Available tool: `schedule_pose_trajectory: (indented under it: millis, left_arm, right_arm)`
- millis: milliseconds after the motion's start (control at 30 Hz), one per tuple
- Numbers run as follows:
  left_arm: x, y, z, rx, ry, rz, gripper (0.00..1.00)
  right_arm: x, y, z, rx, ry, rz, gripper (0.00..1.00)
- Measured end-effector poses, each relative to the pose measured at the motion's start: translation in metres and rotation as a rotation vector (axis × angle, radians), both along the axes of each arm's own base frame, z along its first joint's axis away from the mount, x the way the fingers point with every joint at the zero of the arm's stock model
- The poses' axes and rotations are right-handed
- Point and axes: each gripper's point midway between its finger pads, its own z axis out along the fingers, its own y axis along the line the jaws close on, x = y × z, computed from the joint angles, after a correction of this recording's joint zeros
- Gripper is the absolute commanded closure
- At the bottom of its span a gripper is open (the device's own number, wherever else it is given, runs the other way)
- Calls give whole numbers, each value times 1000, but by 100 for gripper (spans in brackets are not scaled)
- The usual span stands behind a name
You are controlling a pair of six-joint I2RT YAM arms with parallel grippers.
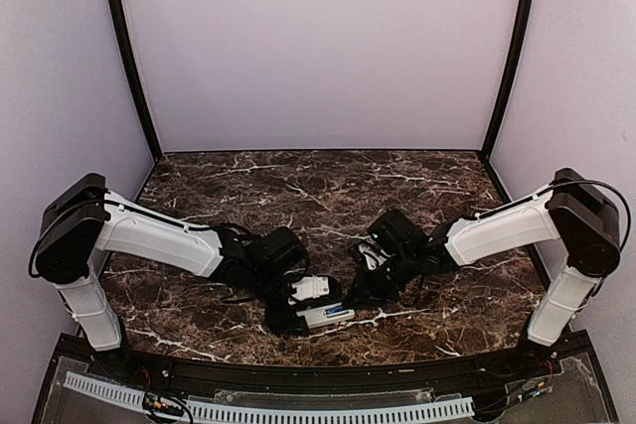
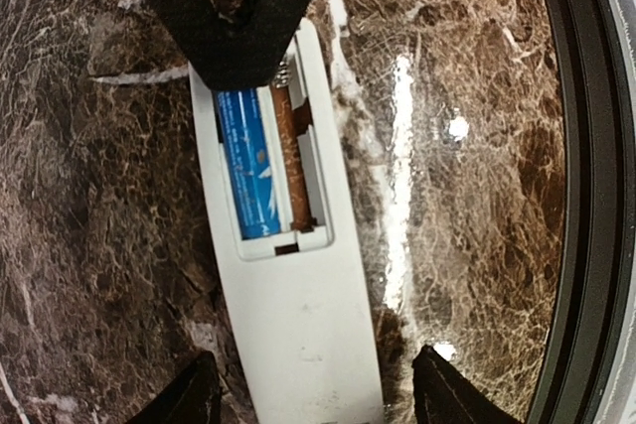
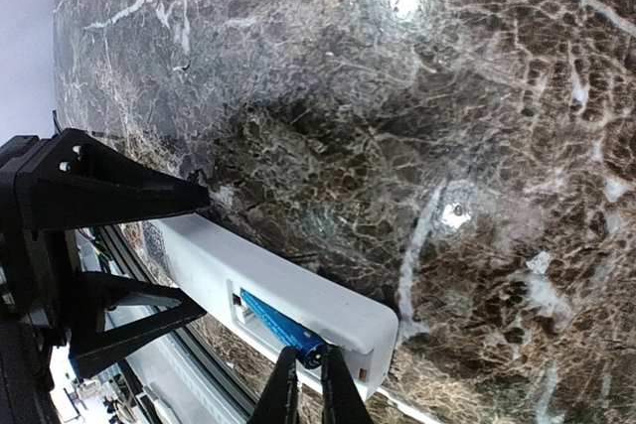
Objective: Load the batteries into the remote control
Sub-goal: Adjust the battery in the battery compartment, then hold the remote control without batteries at the center of the board.
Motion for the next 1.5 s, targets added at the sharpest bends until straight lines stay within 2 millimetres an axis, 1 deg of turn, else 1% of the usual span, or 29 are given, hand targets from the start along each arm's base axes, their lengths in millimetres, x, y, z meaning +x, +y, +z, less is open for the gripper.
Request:
schedule_pose_trajectory:
  millis: [133, 233, 300, 367, 400, 433, 467, 667, 900, 1033, 1233, 1333, 1400, 1500]
  left_arm:
    - [0, -9, 9, -32, 22, 8, 34]
    - [3, -21, 23, -80, 42, 22, 36]
    - [7, -28, 31, -111, 50, 33, 39]
    - [12, -36, 39, -142, 53, 45, 45]
    - [13, -39, 42, -152, 54, 50, 51]
    - [16, -41, 43, -158, 57, 57, 54]
    - [18, -43, 43, -161, 59, 62, 58]
    - [23, -46, 26, -137, 80, 88, 60]
    - [28, -55, 26, -162, 73, 93, 61]
    - [30, -59, 25, -173, 77, 100, 64]
    - [32, -61, 24, -184, 71, 102, 63]
    - [34, -59, 18, -200, 47, 115, 63]
    - [33, -49, 9, -201, 21, 128, 61]
    - [34, -42, 12, -248, -35, 133, 60]
  right_arm:
    - [0, 0, 0, -3, -3, -2, 93]
    - [0, 0, 0, -6, -9, -4, 93]
    - [0, 0, 0, -7, -13, -4, 93]
    - [0, 0, 0, -9, -15, -7, 93]
    - [0, 0, 0, -10, -16, -6, 93]
    - [0, 0, 0, -10, -17, -8, 93]
    - [0, 0, 0, -11, -16, -10, 93]
    - [0, 0, -1, -9, -11, -23, 93]
    - [0, 0, -1, 7, -12, -36, 93]
    - [0, 0, -1, 15, -12, -42, 93]
    - [0, 0, -1, 31, -11, -55, 93]
    - [0, 0, -1, 40, -12, -61, 93]
    - [0, 0, 0, 48, -16, -64, 93]
    - [-1, 0, -1, 53, -17, -69, 93]
